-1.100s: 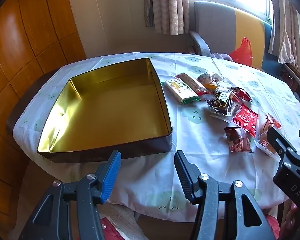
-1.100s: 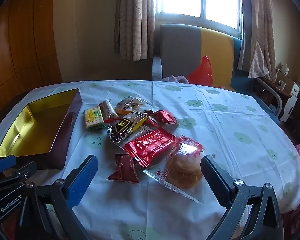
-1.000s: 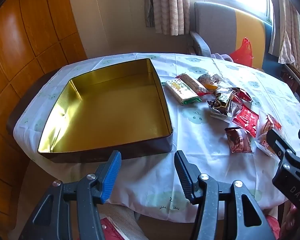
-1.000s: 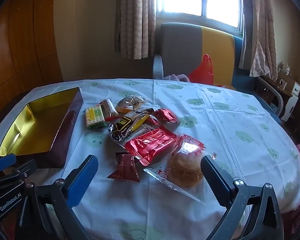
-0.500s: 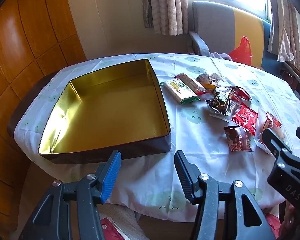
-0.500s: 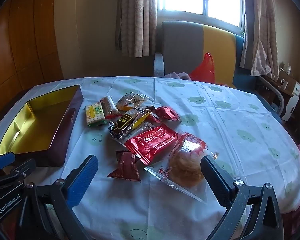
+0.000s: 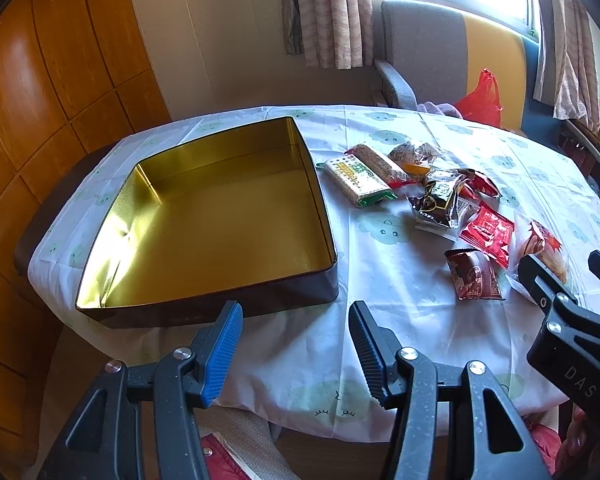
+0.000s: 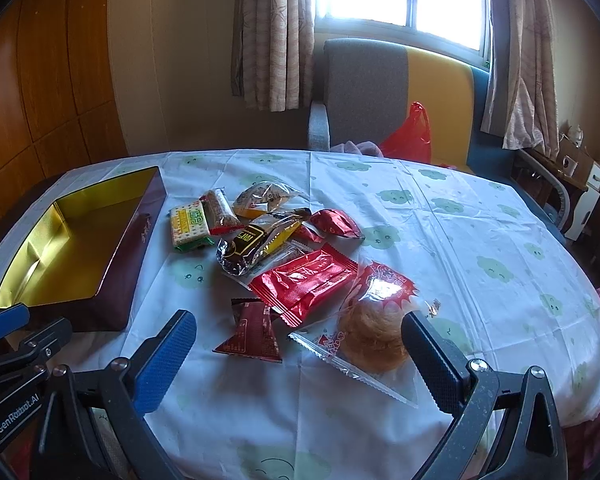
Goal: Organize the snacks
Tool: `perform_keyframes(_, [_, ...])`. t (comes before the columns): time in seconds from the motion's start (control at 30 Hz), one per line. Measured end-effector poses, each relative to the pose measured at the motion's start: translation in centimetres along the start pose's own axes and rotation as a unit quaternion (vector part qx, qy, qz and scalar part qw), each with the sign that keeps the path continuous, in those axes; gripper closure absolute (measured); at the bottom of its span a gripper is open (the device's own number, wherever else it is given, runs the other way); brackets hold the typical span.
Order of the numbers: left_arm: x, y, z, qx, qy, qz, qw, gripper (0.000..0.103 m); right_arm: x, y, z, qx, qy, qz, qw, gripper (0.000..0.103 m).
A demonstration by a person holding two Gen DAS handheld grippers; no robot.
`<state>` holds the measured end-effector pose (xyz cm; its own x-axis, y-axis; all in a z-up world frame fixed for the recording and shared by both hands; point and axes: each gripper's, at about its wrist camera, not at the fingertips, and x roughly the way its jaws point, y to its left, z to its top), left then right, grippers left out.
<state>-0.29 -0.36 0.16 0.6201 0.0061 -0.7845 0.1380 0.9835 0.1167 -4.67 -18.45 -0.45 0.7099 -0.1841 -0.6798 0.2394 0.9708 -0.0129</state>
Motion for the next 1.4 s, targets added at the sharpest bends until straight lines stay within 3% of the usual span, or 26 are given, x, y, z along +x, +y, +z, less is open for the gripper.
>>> perform_keyframes(1.4, [0.7, -0.81, -0.45, 0.008, 0.008, 0.007, 0.9999, 0.046, 0.44, -0.1, -0.51, 0.006, 0.01, 0.014, 1.0, 0.0])
